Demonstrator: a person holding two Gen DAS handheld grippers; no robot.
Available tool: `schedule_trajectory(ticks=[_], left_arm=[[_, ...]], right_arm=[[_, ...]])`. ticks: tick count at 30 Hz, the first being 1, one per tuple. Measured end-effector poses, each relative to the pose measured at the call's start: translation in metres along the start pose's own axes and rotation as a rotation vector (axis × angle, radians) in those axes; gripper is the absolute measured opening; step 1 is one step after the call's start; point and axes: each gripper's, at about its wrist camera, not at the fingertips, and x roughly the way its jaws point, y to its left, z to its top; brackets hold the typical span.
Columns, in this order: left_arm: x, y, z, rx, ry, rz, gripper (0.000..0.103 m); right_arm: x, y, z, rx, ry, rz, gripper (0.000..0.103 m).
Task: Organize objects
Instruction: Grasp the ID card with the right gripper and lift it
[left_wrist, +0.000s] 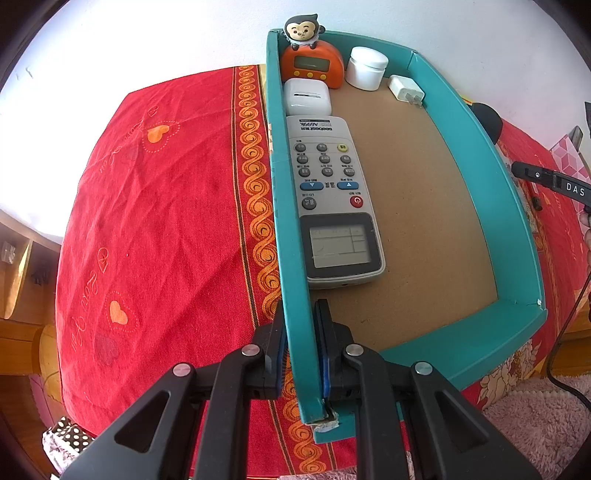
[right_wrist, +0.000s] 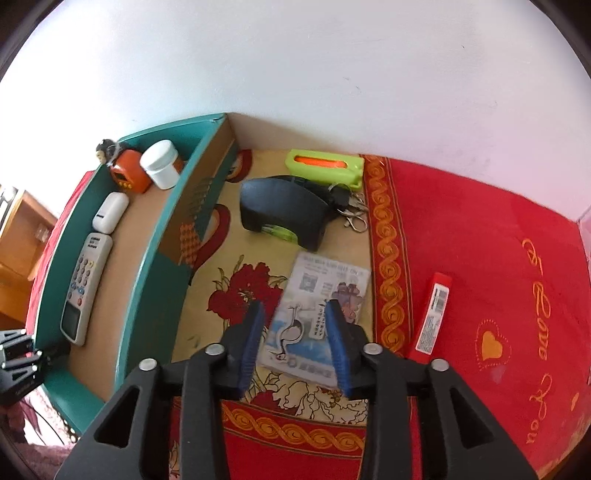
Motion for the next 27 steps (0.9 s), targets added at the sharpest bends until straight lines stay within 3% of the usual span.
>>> schedule_trajectory(ticks=[1, 3, 5, 9, 14, 17, 23, 27], left_arm=[[0.000, 0.000, 0.000, -0.001, 0.000, 0.000, 0.012], [0.000, 0.000, 0.000, -0.002, -0.001, 0.000, 0.012], [0.000, 0.000, 0.000, -0.004, -0.001, 0.001, 0.012], [0.000, 0.000, 0.000, -0.003, 0.000, 0.002, 0.012], [0.000, -0.001, 0.000, -0.012, -0.004, 0.003, 0.012], [0.000, -0.001, 0.001, -0.018, -0.006, 0.003, 0.012], [0.000, -0.002, 0.001, -0.024, -0.008, 0.004, 0.013], [0.000, -0.002, 0.001, -0.025, -0.008, 0.004, 0.013]], right_arm=[[0.001, -0.004, 0.000, 0.027, 0.009, -0.008, 0.049], [0.006, -0.006, -0.002, 0.071, 0.019, -0.015, 0.067], [0.011, -0.011, -0.003, 0.113, 0.040, -0.030, 0.070], [0.024, -0.009, -0.007, 0.156, 0.095, -0.045, 0.072], [0.031, 0.012, -0.006, 0.085, 0.093, -0.157, 0.071], [0.029, 0.010, -0.005, 0.099, 0.091, -0.158, 0.058], [0.020, -0.004, -0.011, 0.077, 0.111, -0.087, 0.058], [0.019, 0.000, -0.012, 0.024, 0.129, -0.102, 0.059]])
